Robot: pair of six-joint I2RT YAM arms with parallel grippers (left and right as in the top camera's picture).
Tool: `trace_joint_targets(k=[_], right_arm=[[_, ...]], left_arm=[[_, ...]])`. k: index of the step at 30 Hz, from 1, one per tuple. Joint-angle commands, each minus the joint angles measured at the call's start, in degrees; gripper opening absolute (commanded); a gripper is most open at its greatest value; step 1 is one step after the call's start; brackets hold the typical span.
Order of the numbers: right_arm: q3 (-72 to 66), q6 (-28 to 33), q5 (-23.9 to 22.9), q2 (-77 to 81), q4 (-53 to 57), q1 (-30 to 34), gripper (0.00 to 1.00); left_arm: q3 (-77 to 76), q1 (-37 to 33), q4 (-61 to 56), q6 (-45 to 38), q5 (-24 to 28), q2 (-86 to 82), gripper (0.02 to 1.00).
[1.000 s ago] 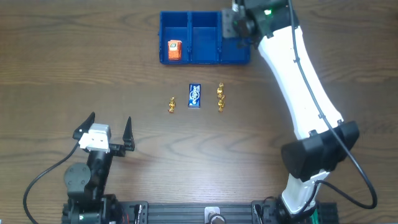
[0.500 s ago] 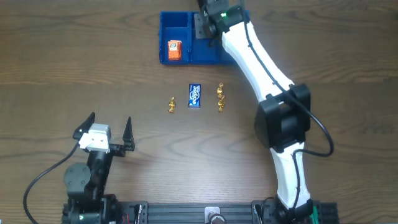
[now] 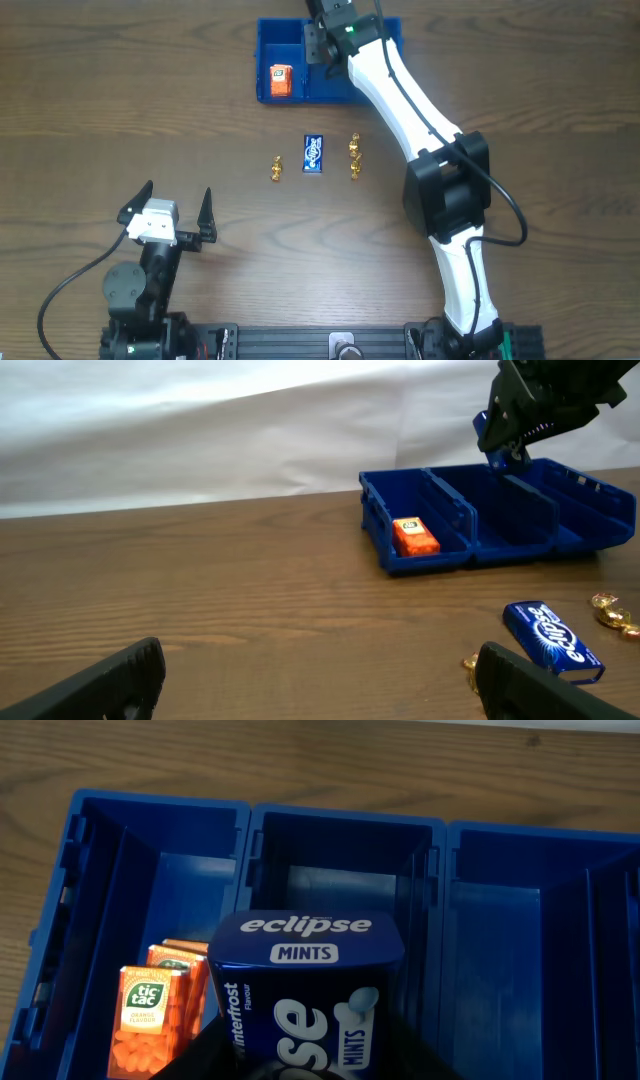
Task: Sort Candies Into Trays
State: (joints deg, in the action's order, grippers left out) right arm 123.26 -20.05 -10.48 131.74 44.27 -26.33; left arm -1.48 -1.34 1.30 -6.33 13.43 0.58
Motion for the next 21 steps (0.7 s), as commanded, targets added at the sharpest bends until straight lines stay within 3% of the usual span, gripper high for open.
trace_joint_targets(k=[1, 10, 11, 12, 13, 21], right_arm=[[0.1, -1.8, -4.0, 1.0, 0.0, -0.9, 0.286], [0.1, -4.0, -5.1, 1.0, 0.1, -1.0, 0.312], [0.1, -4.0, -5.1, 1.0, 0.1, -1.0, 0.364], [0.1, -4.0, -5.1, 1.0, 0.1, -1.0, 0.54], [0.1, -4.0, -5.1, 1.0, 0.1, -1.0, 1.0], [0.7, -4.0, -5.1, -0.1, 1.7, -1.1, 1.0]], left_arm=[[1.2, -0.1, 1.7, -1.0, 1.2, -0.4, 0.998], [1.2, -0.1, 1.7, -1.0, 1.2, -0.4, 0.998], [1.2, -0.1, 1.7, -1.0, 1.2, -0.4, 0.998], [1.2, -0.1, 1.7, -1.0, 1.2, -0.4, 0.998], [1.2, -0.1, 1.7, -1.0, 1.2, -0.4, 0.998], [1.2, -0.1, 1.7, -1.0, 1.2, -0.4, 0.996]])
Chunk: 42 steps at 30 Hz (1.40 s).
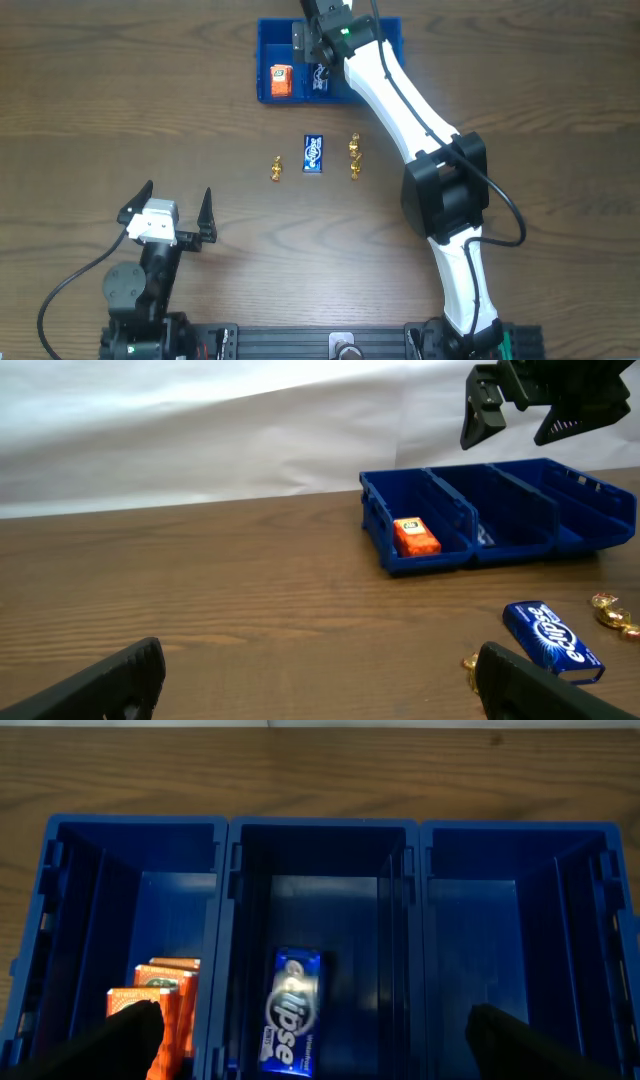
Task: Sort Candies Into Trays
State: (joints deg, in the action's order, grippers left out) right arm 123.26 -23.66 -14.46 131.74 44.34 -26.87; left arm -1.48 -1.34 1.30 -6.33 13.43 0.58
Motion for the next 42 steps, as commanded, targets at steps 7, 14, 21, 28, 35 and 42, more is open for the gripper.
trace_joint_targets(k=[7, 14, 21, 28, 35, 42], right_arm=[[1.6, -7.5, -1.1, -8.4, 20.5, -5.9, 1.0], [-7.6, -16.1, 2.8, -8.2, 27.9, -11.1, 1.0], [-24.6, -17.1, 8.9, -8.2, 11.6, -11.4, 1.0], [-29.1, -18.4, 7.8, -8.0, 6.6, -11.4, 0.998], [-29.1, -18.3, 6.8, -4.5, 4.5, -11.4, 0.993], [-29.1, -18.3, 6.7, -3.8, 3.7, -11.4, 0.557]], left_arm=[[1.2, -0.1, 1.7, -1.0, 1.2, -0.4, 0.998], [1.2, -0.1, 1.7, -1.0, 1.2, -0.4, 0.996], [1.2, -0.1, 1.7, -1.0, 1.2, -0.4, 0.998], [1.2, -0.1, 1.7, -1.0, 1.2, -0.4, 0.996], [1.2, -0.1, 1.7, -1.0, 1.2, -0.4, 0.998], [1.2, -0.1, 1.7, -1.0, 1.2, -0.4, 0.998]])
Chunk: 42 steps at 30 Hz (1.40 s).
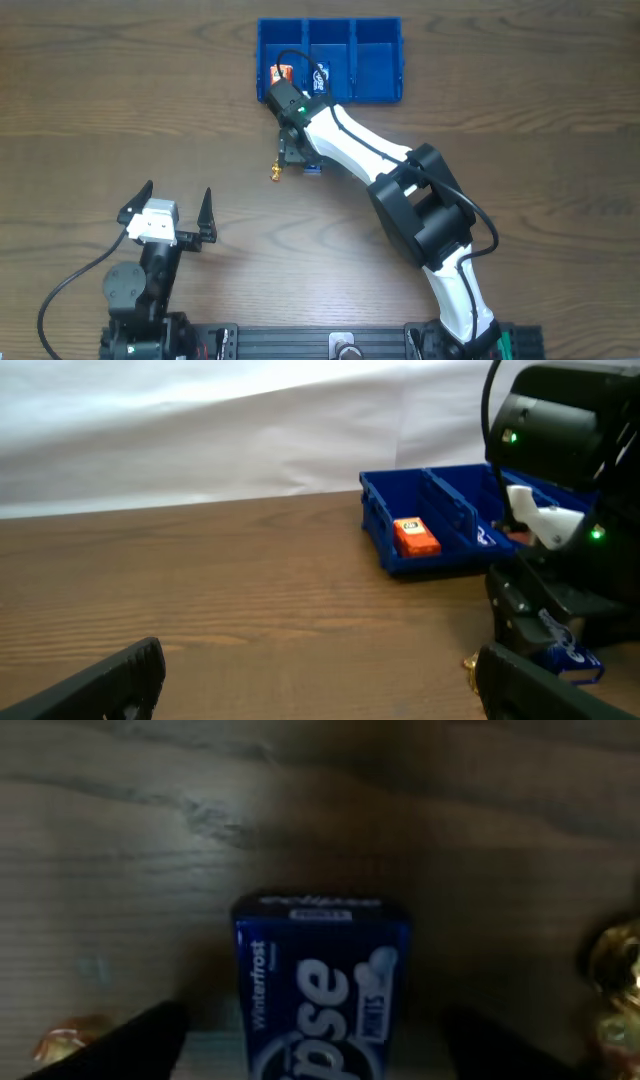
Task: Sort Candies Into Trays
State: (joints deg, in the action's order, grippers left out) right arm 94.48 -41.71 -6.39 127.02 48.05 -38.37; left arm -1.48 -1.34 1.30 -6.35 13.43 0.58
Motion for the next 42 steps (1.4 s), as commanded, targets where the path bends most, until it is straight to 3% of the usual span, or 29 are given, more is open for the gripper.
trace_joint_targets(k=[1, 3, 8, 13, 19, 25, 42], right_arm=[[-0.3, -0.3, -1.6, 1.0, 0.0, 0.1, 0.395], [-0.2, -0.3, -1.7, 0.9, 0.0, 0.1, 0.222], [3.9, 0.0, -5.4, -0.8, 5.4, 0.1, 0.139], [15.5, 7.0, -12.5, -6.1, 12.8, 1.7, 0.132], [29.8, 14.7, -12.5, -6.1, 12.0, 7.5, 0.132], [30.5, 21.4, -12.5, -4.4, 1.7, 11.0, 0.132], [30.4, 21.6, -9.9, 5.0, -4.7, 11.4, 0.15]], left_arm=[[1.2, -0.1, 1.7, -1.0, 1.2, -0.4, 0.996], [1.2, -0.1, 1.7, -1.0, 1.2, -0.4, 0.998], [1.2, -0.1, 1.7, -1.0, 1.2, -0.4, 0.998], [1.2, -0.1, 1.7, -1.0, 1.2, -0.4, 0.998], [1.2, -0.1, 1.7, -1.0, 1.2, -0.4, 0.998], [1.2, -0.1, 1.7, -1.0, 1.2, -0.4, 0.998], [1.2, -0.1, 1.7, -1.0, 1.2, -0.4, 0.998]])
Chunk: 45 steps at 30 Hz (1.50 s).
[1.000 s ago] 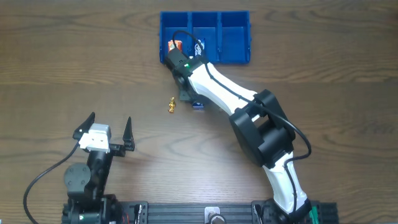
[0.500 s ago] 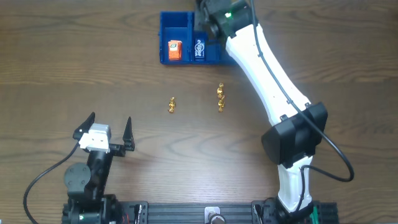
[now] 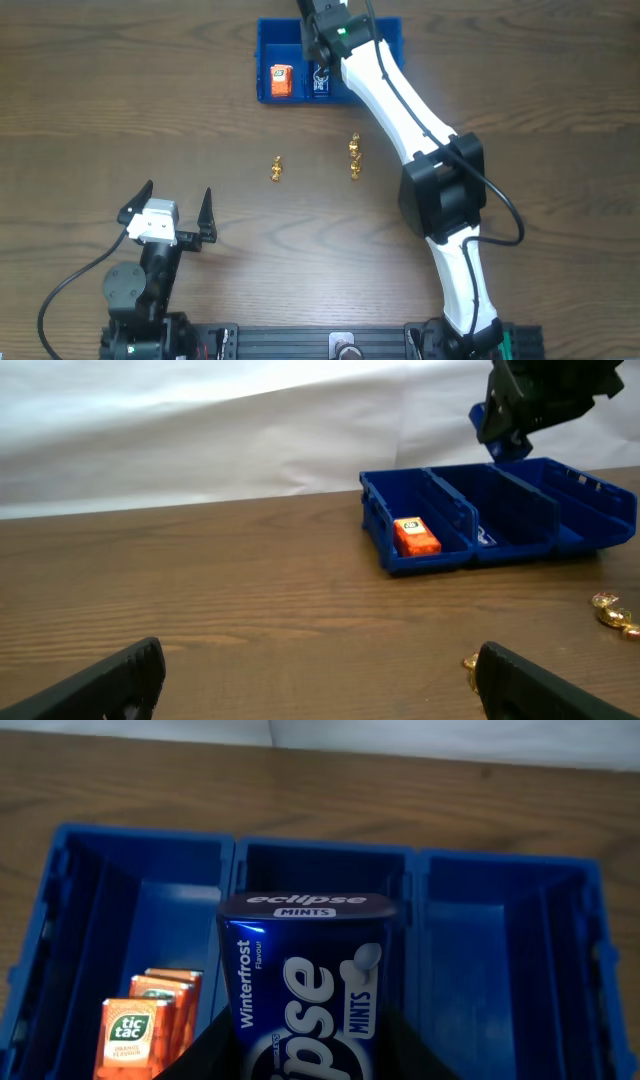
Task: Sort Candies Into Trays
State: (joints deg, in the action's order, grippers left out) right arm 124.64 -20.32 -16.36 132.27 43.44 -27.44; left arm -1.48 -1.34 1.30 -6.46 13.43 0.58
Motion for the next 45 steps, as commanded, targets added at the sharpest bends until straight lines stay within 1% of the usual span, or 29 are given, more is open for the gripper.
trace_joint_targets(k=[1, 4, 6, 7, 8, 10, 11, 12, 13, 15, 16, 20, 22, 24, 27, 28, 30, 32, 34, 38, 41, 45], right_arm=[[0.3, 0.2, 0.1, -0.3, 0.1, 0.5, 0.178], [0.3, 0.2, 0.1, -0.2, 0.4, 0.5, 0.266], [0.3, 0.2, 0.1, -0.2, 0.4, 0.4, 0.435], [0.3, 0.2, 0.1, -0.2, 0.5, 0.4, 0.546], [0.3, 0.2, 0.2, -0.2, 0.7, 0.4, 0.603], [0.3, 0.2, 0.2, -0.2, 1.0, 0.1, 0.647], [0.3, 0.3, 0.1, -0.2, 1.1, -0.2, 0.687], [0.3, 0.3, 0.1, -0.2, 1.2, -0.3, 0.748], [0.3, 0.3, 0.1, -0.2, 1.3, -0.3, 0.853], [0.3, 0.3, 0.1, -0.2, 1.7, -0.4, 0.98], [0.3, 0.3, 0.1, -0.2, 1.9, -0.5, 1.0], [0.3, 0.2, 0.2, -0.2, 4.1, -1.5, 1.0], [0.3, -1.6, 0.4, -0.3, 6.5, -3.0, 1.0], [0.4, -5.4, 1.7, -0.3, 11.8, -6.3, 1.0], [0.4, -9.7, 2.8, -0.3, 18.1, -9.6, 1.0], [0.3, -11.9, 4.2, -0.3, 21.3, -11.4, 1.0], [0.2, -14.2, 6.3, -0.2, 24.0, -13.6, 1.0], [-0.6, -16.9, 7.4, -0.2, 25.0, -15.7, 1.0], [-2.1, -19.1, 7.5, -0.2, 24.7, -16.7, 1.0], [-8.6, -19.3, 10.0, -0.2, 19.5, -17.0, 1.0], [-14.0, -20.4, 10.1, -0.2, 14.9, -17.1, 1.0], [-17.9, -21.9, 10.0, -0.2, 10.9, -17.3, 1.0]], left_arm=[[1.2, -0.1, 1.7, -0.9, 1.2, -0.4, 0.998], [1.2, -0.1, 1.7, -0.9, 1.2, -0.4, 0.998], [1.2, -0.1, 1.7, -0.9, 1.2, -0.4, 0.998], [1.2, -0.1, 1.7, -0.9, 1.2, -0.4, 0.998], [1.2, -0.1, 1.7, -0.9, 1.2, -0.4, 0.996], [1.2, -0.1, 1.7, -0.9, 1.2, -0.4, 0.998], [1.2, -0.1, 1.7, -0.9, 1.2, -0.4, 0.998], [1.2, -0.1, 1.7, -0.9, 1.2, -0.4, 0.998], [1.2, -0.1, 1.7, -0.9, 1.2, -0.4, 0.998], [1.2, -0.1, 1.7, -0.9, 1.2, -0.4, 0.998], [1.2, -0.1, 1.7, -0.9, 1.2, -0.4, 0.998], [1.2, -0.1, 1.7, -0.9, 1.2, -0.4, 0.998], [1.2, -0.1, 1.7, -0.9, 1.2, -0.4, 0.996], [1.2, -0.1, 1.7, -0.9, 1.2, -0.4, 0.998], [1.2, -0.1, 1.7, -0.9, 1.2, -0.4, 0.996], [1.2, -0.1, 1.7, -0.9, 1.2, -0.4, 0.998], [1.2, -0.1, 1.7, -0.9, 1.2, -0.4, 0.998], [1.2, -0.1, 1.7, -0.9, 1.2, -0.4, 0.998], [1.2, -0.1, 1.7, -0.9, 1.2, -0.4, 0.998], [1.2, -0.1, 1.7, -0.9, 1.2, -0.4, 0.996], [1.2, -0.1, 1.7, -0.9, 1.2, -0.4, 0.998], [1.2, -0.1, 1.7, -0.9, 1.2, -0.4, 0.998]])
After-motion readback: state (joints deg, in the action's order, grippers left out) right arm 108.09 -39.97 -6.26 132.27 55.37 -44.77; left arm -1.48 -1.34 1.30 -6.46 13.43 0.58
